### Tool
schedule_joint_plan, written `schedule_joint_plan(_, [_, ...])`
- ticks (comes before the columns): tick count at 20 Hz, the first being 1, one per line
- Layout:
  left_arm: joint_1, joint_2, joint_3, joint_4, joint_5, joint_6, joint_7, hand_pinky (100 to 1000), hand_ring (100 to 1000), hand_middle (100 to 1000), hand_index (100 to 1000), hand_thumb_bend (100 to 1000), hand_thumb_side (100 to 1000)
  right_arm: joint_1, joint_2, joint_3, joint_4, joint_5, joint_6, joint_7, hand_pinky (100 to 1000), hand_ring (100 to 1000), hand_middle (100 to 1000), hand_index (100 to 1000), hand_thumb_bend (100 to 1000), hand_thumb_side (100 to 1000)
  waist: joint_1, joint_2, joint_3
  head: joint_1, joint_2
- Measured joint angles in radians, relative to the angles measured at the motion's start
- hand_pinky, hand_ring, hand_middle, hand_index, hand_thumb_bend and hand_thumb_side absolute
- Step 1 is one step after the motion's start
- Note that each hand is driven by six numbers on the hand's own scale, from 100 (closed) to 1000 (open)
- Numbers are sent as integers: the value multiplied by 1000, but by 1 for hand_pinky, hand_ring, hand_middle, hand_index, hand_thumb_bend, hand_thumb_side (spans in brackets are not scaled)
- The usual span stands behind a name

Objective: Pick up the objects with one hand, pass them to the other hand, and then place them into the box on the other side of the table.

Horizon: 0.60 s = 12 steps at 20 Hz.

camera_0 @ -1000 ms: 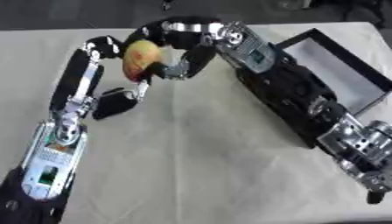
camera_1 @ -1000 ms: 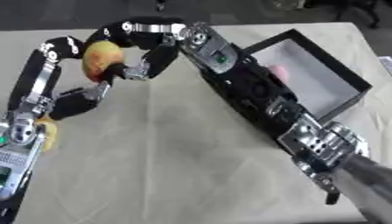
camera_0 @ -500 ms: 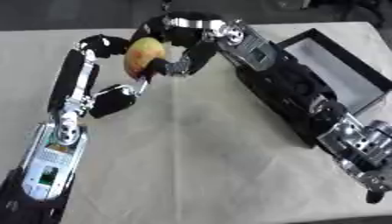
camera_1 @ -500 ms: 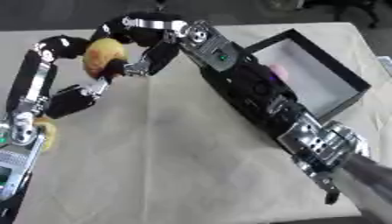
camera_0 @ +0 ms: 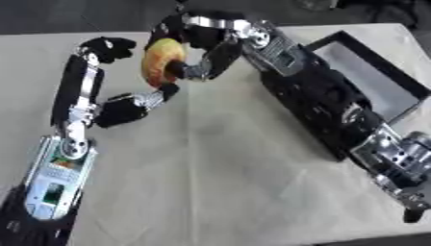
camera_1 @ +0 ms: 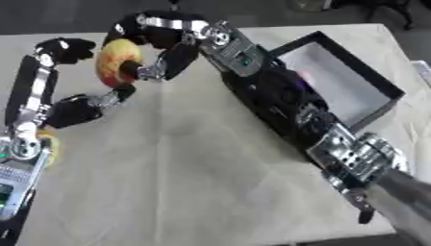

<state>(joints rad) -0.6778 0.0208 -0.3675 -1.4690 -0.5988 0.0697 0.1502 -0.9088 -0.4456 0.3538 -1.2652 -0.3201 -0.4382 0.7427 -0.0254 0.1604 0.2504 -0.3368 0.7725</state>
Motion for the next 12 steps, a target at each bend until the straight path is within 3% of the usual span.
schedule_joint_plan(12, [10,13,0,7,0,-8,-15,756,699,595,741,749,476,1,-74,-34,-34,-81,9,-7,923,770,563,717,100,209,0,0,-25,1,0])
